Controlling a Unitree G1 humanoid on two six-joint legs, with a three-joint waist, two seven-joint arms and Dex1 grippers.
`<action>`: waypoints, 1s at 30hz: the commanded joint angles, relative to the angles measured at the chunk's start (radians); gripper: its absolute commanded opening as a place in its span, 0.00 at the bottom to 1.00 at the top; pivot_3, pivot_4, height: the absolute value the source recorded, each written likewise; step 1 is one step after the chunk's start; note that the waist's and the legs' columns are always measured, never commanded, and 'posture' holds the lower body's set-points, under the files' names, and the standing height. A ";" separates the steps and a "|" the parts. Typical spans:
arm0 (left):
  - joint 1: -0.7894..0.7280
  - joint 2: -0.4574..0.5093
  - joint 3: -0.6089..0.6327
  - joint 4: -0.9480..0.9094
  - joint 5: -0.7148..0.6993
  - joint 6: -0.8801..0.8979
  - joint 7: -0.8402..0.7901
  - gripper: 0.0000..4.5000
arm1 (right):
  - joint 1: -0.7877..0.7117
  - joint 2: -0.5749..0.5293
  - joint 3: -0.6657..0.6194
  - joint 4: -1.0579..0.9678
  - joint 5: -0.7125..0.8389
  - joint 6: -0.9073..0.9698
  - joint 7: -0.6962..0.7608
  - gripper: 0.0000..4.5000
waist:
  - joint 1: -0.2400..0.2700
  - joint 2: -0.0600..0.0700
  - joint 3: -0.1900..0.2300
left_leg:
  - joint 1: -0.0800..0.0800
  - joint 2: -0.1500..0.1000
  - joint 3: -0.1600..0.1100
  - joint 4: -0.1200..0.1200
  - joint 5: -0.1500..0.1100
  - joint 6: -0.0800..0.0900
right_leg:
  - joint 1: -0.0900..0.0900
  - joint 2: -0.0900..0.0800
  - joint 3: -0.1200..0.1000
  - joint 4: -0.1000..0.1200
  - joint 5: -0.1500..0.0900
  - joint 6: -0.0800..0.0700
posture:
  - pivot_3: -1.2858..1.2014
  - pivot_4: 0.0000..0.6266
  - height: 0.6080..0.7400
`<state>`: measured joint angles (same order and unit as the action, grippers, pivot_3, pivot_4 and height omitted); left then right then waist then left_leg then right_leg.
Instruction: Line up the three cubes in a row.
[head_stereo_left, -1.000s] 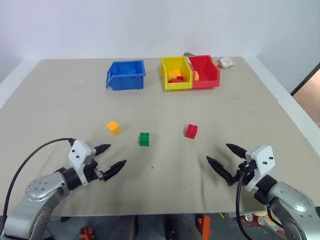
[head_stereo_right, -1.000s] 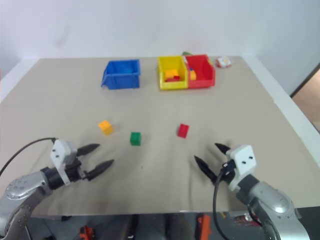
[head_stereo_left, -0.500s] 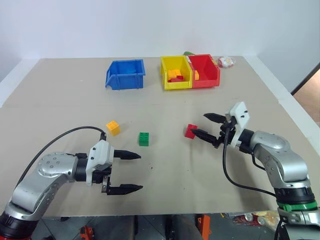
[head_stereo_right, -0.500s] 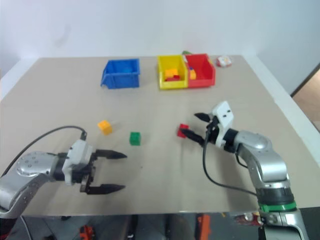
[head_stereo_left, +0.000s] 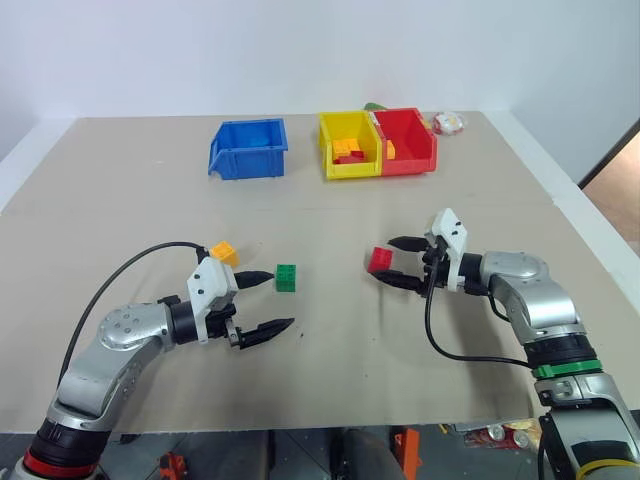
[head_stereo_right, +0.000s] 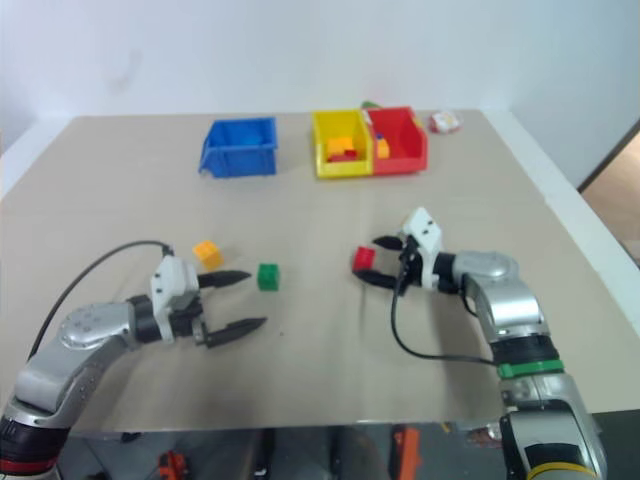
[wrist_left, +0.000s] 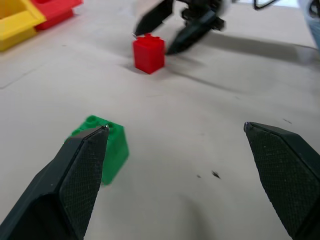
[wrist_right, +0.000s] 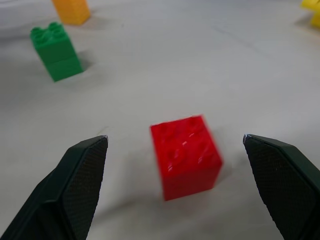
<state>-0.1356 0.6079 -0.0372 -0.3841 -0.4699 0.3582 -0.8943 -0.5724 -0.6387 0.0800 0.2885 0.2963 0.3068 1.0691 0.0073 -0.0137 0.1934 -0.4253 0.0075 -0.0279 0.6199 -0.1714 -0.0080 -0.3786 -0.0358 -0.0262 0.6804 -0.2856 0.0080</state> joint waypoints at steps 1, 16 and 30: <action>0.013 -0.007 0.016 -0.065 -0.004 0.004 0.035 0.99 | -0.036 0.009 -0.004 0.024 -0.020 -0.047 0.016 1.00 | 0.000 0.000 0.000 | 0.000 0.001 0.000 0.000 0.000 0.000 | 0.000 0.001 0.000 0.000 0.000 0.000 | 0.52 0.24 1.00; 0.040 0.000 0.009 -0.093 0.009 -0.003 0.051 1.00 | -0.069 0.065 -0.013 0.096 -0.044 -0.065 0.021 0.27 | -0.001 0.000 0.000 | 0.001 0.008 0.007 0.000 0.000 -0.001 | -0.004 0.012 0.008 0.001 0.004 -0.004 | 0.52 0.24 1.00; 0.125 0.053 0.026 -0.155 -0.031 0.002 0.000 1.00 | 0.000 -0.076 0.091 -0.317 0.035 0.091 0.262 0.27 | -0.001 -0.002 -0.001 | 0.000 0.012 0.015 0.000 -0.001 -0.004 | -0.009 0.012 0.017 0.000 0.006 -0.001 | 0.52 0.24 1.00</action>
<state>-0.0121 0.6484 -0.0297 -0.4943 -0.4867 0.3720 -0.8809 -0.5744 -0.7150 0.1568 0.0162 0.3142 0.3909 1.3066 0.0064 -0.0153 0.1926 -0.4246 0.0204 -0.0121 0.6198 -0.1729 -0.0115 -0.3875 -0.0229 -0.0088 0.6808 -0.2796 0.0059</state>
